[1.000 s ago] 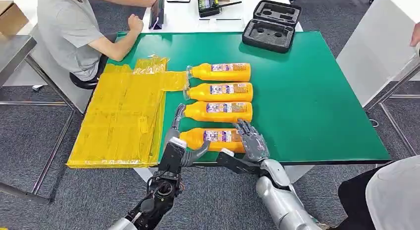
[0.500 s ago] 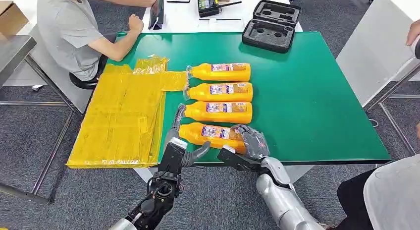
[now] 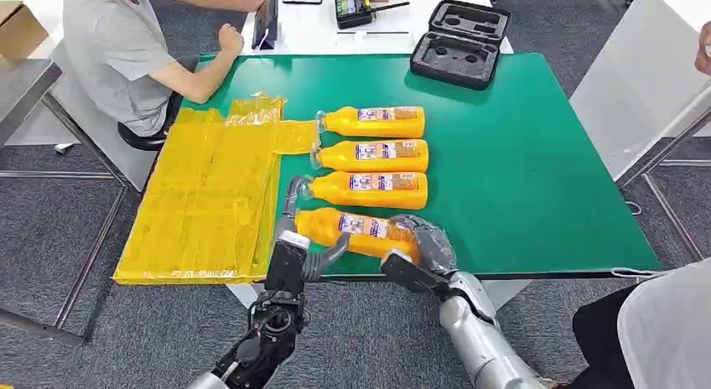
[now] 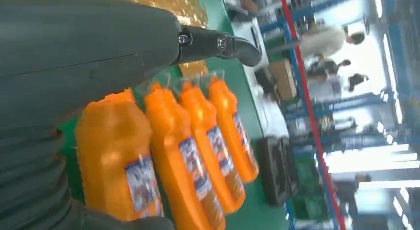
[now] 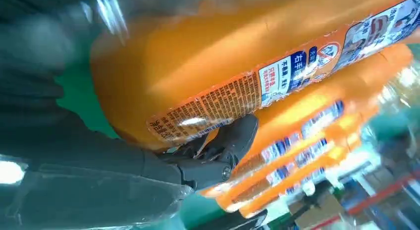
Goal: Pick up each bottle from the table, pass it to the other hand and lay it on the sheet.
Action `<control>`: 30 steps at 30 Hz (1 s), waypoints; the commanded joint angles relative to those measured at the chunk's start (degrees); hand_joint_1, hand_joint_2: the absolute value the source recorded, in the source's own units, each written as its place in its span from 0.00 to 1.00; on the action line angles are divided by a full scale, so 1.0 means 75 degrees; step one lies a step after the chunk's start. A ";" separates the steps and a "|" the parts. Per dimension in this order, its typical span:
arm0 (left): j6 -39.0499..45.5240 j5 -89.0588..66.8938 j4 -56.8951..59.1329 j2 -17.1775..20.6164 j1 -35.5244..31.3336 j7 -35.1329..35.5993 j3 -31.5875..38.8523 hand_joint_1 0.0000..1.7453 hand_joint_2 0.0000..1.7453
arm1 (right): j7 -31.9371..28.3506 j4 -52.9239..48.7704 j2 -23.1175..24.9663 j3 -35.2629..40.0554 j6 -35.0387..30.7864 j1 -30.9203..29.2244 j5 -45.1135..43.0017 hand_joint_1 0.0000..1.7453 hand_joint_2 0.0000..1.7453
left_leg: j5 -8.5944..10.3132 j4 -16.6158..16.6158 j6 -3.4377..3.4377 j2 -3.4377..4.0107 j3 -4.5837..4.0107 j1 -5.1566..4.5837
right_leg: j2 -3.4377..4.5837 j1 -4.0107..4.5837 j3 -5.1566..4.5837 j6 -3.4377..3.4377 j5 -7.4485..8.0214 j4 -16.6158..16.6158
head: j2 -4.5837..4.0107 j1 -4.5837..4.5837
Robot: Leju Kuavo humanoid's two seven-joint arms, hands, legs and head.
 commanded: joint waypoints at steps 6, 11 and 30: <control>0.1085 0.0310 -0.2135 -0.0011 0.0554 0.0023 0.1654 0.00 1.00 | -0.0456 -0.0708 -0.0022 -0.0090 -0.0261 0.0079 -0.2532 1.00 1.00 | 0.0000 0.0004 -0.0006 0.0013 -0.0007 0.0002 | 0.0011 0.0003 -0.0010 -0.0007 0.0004 0.0003 | 0.0000 -0.0003; 0.1047 0.0414 -0.2281 -0.0095 0.0613 0.0023 0.2026 0.00 1.00 | -0.0456 -0.0834 -0.0082 0.0223 -0.0365 0.0105 -0.3059 1.00 1.00 | -0.0003 0.0004 -0.0007 0.0017 -0.0004 0.0005 | 0.0014 0.0005 -0.0007 -0.0009 0.0004 0.0001 | 0.0000 0.0000; -0.4054 0.1887 0.2132 -0.0472 -0.0557 0.0023 0.1326 0.00 1.00 | -0.0456 -0.3125 -0.0883 0.2775 -0.0974 0.0716 -0.4908 1.00 1.00 | 0.0002 0.0000 -0.0005 -0.0011 -0.0001 -0.0008 | -0.0012 0.0000 -0.0003 -0.0006 -0.0001 -0.0005 | 0.0000 -0.0003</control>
